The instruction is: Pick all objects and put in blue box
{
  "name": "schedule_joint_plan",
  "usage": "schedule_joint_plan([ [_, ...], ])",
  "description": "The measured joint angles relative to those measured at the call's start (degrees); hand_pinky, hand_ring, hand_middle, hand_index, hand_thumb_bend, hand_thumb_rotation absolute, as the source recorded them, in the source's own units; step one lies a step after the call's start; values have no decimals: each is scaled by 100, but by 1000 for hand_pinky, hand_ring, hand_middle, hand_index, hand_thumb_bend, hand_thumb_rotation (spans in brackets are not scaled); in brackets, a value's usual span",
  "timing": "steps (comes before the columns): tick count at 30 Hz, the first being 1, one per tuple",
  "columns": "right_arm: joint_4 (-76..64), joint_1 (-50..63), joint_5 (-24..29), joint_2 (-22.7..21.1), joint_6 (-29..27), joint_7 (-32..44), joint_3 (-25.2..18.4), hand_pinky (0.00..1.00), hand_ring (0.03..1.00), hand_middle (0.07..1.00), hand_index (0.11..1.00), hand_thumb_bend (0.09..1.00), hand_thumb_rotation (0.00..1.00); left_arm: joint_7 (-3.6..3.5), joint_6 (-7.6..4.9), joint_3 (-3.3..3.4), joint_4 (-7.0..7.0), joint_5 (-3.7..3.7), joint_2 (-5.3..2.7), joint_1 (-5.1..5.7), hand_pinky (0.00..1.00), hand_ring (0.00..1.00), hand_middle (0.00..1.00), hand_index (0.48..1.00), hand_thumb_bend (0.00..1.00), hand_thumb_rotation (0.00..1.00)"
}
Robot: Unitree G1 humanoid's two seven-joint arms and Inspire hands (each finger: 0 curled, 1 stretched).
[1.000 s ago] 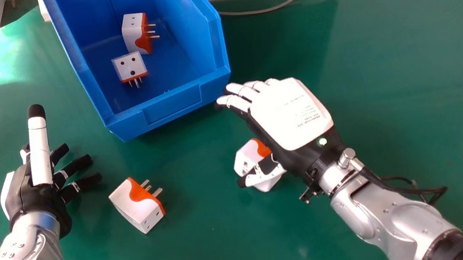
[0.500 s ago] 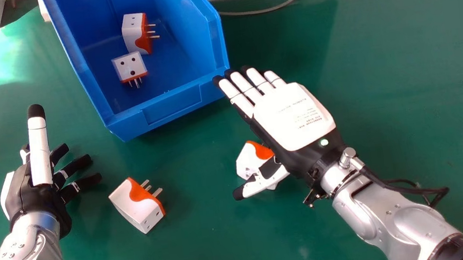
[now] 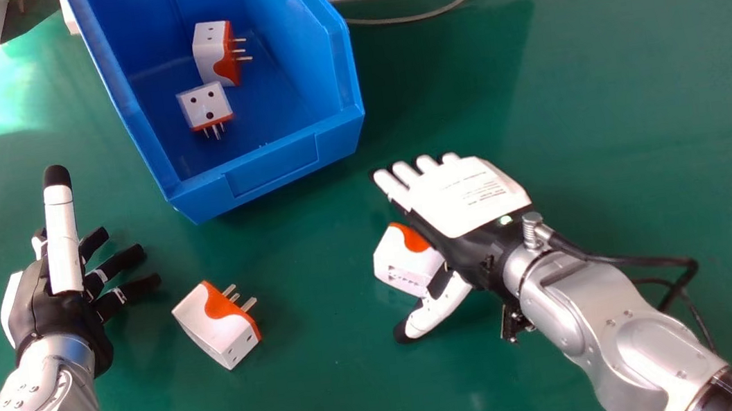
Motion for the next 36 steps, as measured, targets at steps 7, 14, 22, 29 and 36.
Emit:
schedule_joint_plan([
  [7,-163,86,10,-12,-251,-300,5,653,851,905,892,902,172,-2,23,1,-10,-21,-1,-1,673,762,906,991,876,926],
  [14,221,250,525,2,-1142,-1401,-177,410,636,711,766,721,88,4,90,28,-44,-94,1,-1,672,763,907,991,877,926],
  [22,468,312,726,-47,-1642,-1818,-281,223,370,561,594,607,36,15,92,33,-44,-98,13,1,674,766,908,991,877,926],
  [29,527,282,725,-50,-1647,-1817,-357,167,281,492,533,568,18,17,92,26,-45,-97,14,1,675,764,905,991,878,926],
  [36,559,278,726,1,-1638,-1815,-413,122,207,478,390,561,5,21,98,25,-50,-97,14,1,676,766,903,993,878,926],
])
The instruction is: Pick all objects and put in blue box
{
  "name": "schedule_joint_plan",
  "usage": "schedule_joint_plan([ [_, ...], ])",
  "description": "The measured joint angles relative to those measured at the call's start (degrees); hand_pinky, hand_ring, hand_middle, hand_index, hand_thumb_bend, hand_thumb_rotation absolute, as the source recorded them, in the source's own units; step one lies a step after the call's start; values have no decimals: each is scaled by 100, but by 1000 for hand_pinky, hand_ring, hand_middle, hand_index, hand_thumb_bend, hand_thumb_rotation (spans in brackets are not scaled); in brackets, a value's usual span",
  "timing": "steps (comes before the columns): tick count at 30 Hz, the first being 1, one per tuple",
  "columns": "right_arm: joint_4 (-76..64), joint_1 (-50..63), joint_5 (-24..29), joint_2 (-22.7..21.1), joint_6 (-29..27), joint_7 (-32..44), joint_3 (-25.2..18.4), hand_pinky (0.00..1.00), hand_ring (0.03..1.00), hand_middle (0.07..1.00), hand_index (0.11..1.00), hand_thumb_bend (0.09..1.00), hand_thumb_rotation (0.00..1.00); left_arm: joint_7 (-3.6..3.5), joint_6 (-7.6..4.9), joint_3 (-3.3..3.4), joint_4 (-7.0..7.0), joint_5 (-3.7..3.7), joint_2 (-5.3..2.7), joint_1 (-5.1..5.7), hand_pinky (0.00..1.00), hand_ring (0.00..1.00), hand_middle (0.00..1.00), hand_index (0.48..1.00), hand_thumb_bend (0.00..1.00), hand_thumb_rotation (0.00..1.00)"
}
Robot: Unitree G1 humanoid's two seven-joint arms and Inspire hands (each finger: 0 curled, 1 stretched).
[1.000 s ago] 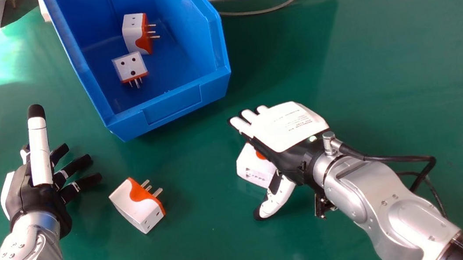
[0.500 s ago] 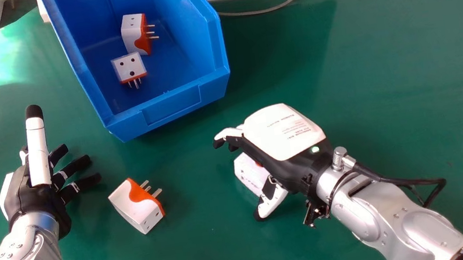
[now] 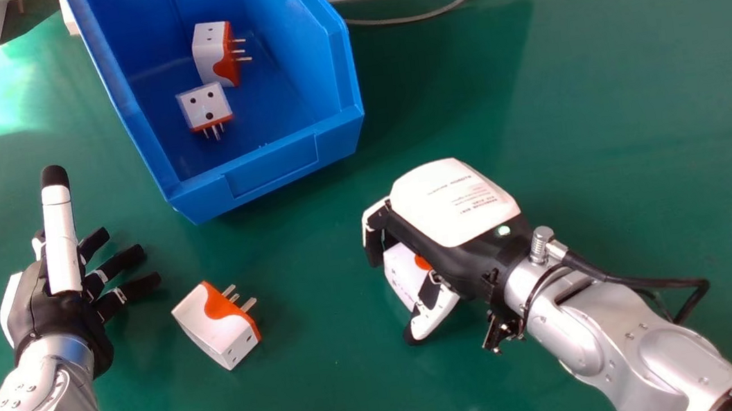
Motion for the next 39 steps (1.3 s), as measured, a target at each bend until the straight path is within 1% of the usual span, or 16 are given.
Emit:
schedule_joint_plan([
  [9,16,0,9,23,-46,-20,-43,104,181,472,327,561,1,-6,6,-1,0,-1,7,0,677,766,905,993,877,926],
  [14,51,0,11,27,-132,-124,-62,107,183,471,332,560,0,-5,8,-2,-2,0,8,0,678,765,906,994,877,926],
  [15,81,1,20,36,-166,-185,-63,115,191,471,361,553,0,-5,7,-3,-2,1,8,0,678,765,906,993,877,926],
  [16,110,1,42,42,-227,-243,-68,115,191,471,361,553,0,-6,5,-4,-2,1,9,0,678,765,906,993,877,926],
  [17,151,2,87,45,-322,-338,-75,115,191,471,361,553,0,-6,2,-5,1,1,10,0,678,765,906,993,877,926],
  [20,308,2,136,56,-678,-824,-97,143,216,455,404,543,0,-7,-2,-5,6,0,12,-1,678,764,906,994,877,926],
  [22,468,-9,134,68,-942,-1234,-99,143,216,455,404,543,0,-6,-2,-6,12,1,15,-3,678,764,906,994,877,926],
  [23,551,-19,130,75,-1051,-1399,-99,181,263,471,426,533,0,-6,-2,-8,12,2,16,-4,677,763,906,993,877,926],
  [24,655,-36,123,81,-1171,-1564,-99,181,263,471,426,533,0,-5,-2,-8,12,1,16,-4,677,763,906,993,877,926],
  [25,773,-59,114,84,-1291,-1738,-98,213,304,483,440,525,0,-6,-3,-9,13,1,17,-5,676,762,906,993,877,926],
  [27,964,-114,96,87,-1487,-2023,-97,213,304,483,440,525,0,-6,-8,-9,24,1,21,-6,676,762,906,993,877,926],
  [28,1040,-137,87,83,-1573,-2157,-97,239,338,491,453,520,0,-6,-10,-7,25,0,21,-7,676,762,906,993,877,926],
  [30,1182,-194,82,84,-1753,-2388,-97,239,338,491,453,520,0,-3,-10,-8,25,0,22,-7,676,762,906,993,877,926],
  [31,1231,-214,81,86,-1829,-2500,-97,260,362,496,468,515,0,-4,-10,-8,25,-1,22,-7,674,760,906,993,877,926],
  [35,1433,-278,71,113,-2093,-2854,-96,290,392,500,496,508,0,-5,-10,-7,25,-3,22,-7,674,760,905,993,876,925],
  [39,1596,-343,-50,119,-2331,-3189,-94,301,403,504,503,505,0,-5,-3,-4,18,-3,22,-7,675,760,906,993,876,925],
])
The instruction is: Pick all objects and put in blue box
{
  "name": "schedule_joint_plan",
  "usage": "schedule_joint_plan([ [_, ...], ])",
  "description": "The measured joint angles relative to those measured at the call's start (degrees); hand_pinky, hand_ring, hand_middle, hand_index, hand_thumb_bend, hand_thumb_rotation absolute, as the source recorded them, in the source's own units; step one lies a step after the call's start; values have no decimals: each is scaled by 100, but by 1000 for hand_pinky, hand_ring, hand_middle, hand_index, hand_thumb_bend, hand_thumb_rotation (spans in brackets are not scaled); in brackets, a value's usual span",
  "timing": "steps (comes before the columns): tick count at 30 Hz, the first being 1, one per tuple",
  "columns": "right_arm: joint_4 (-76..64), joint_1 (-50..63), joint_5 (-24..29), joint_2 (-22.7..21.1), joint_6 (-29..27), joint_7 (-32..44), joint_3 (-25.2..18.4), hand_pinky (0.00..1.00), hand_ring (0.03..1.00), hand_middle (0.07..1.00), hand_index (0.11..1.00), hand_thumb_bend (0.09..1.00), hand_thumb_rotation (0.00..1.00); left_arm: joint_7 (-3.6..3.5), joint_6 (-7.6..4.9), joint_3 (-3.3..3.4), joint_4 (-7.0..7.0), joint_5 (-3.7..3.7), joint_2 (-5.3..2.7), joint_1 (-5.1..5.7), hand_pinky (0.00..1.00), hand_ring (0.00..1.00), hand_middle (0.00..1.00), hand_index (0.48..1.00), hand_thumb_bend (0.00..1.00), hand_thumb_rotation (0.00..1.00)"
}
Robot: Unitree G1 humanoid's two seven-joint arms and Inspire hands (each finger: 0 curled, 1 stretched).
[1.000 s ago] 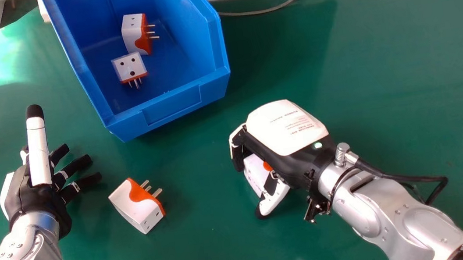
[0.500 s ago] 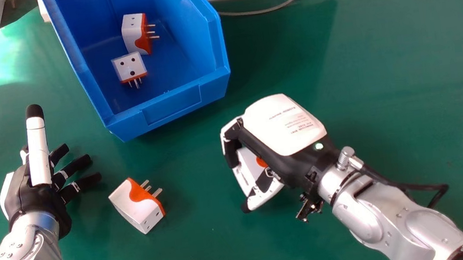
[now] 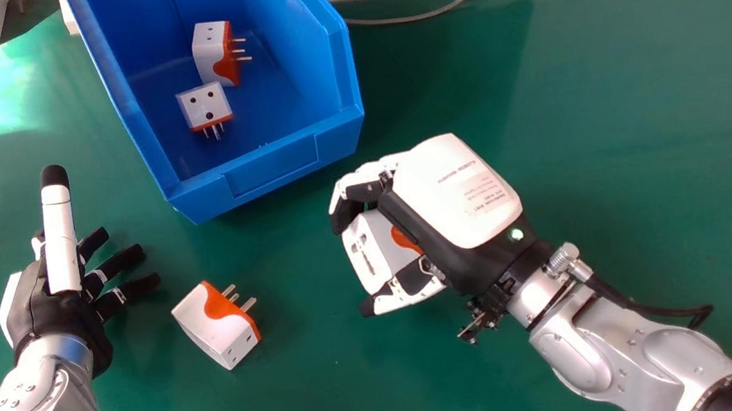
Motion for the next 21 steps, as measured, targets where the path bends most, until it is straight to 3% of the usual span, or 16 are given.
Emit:
schedule_joint_plan([
  [9,513,-232,-272,22,-666,-1288,93,339,439,524,506,500,0,0,-35,-12,26,7,3,0,673,760,905,993,876,925],
  [16,1206,-574,-642,134,-859,-2388,319,348,450,530,508,498,0,5,-105,-27,77,5,1,-5,670,756,903,993,876,926],
  [21,1638,-778,-751,186,-867,-2882,483,351,454,534,501,498,0,100,-181,-94,119,17,-38,-28,670,756,903,993,876,925],
])
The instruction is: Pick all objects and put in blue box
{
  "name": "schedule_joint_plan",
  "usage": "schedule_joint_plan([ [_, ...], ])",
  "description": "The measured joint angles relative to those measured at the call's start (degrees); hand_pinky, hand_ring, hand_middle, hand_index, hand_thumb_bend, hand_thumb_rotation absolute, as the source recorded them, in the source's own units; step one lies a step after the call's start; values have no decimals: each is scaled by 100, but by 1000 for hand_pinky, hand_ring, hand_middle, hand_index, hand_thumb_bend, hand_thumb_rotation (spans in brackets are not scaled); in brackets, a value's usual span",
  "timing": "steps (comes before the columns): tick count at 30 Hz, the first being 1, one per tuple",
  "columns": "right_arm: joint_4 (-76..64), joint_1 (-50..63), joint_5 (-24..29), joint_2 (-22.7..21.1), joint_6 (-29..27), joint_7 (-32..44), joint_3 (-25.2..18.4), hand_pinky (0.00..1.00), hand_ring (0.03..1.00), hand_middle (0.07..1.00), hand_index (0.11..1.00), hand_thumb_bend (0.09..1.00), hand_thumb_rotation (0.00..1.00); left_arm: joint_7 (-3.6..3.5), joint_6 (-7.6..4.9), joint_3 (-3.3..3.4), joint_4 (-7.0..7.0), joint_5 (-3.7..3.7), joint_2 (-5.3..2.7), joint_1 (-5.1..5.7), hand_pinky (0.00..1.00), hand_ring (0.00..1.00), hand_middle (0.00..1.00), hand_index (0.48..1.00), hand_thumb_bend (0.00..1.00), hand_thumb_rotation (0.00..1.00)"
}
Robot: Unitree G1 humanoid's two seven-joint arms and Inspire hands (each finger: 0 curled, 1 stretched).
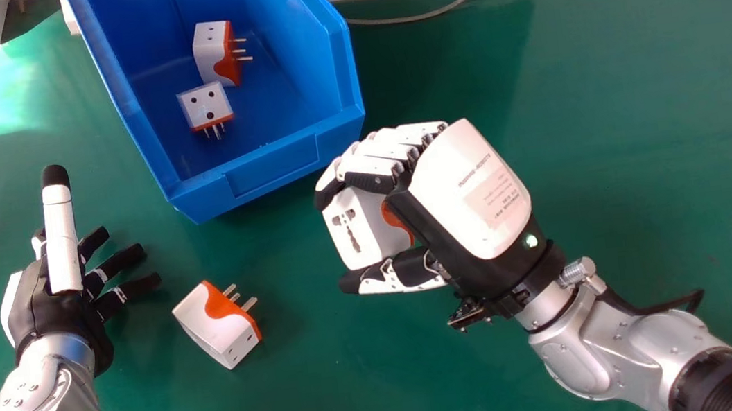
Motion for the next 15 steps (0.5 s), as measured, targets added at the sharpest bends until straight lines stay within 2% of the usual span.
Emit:
schedule_joint_plan([
  [4,221,-139,3,-2,-8,-179,29,350,457,537,495,498,0,74,-77,-60,49,43,-53,-40,667,755,903,993,867,924],
  [7,247,-240,23,2,-5,-188,19,349,459,538,492,498,0,95,-209,-71,226,67,-58,-132,664,755,903,993,862,923],
  [15,-13,-750,320,203,237,-77,-355,347,461,536,485,498,0,40,-454,-62,499,87,-56,-242,656,754,903,993,851,921],
])
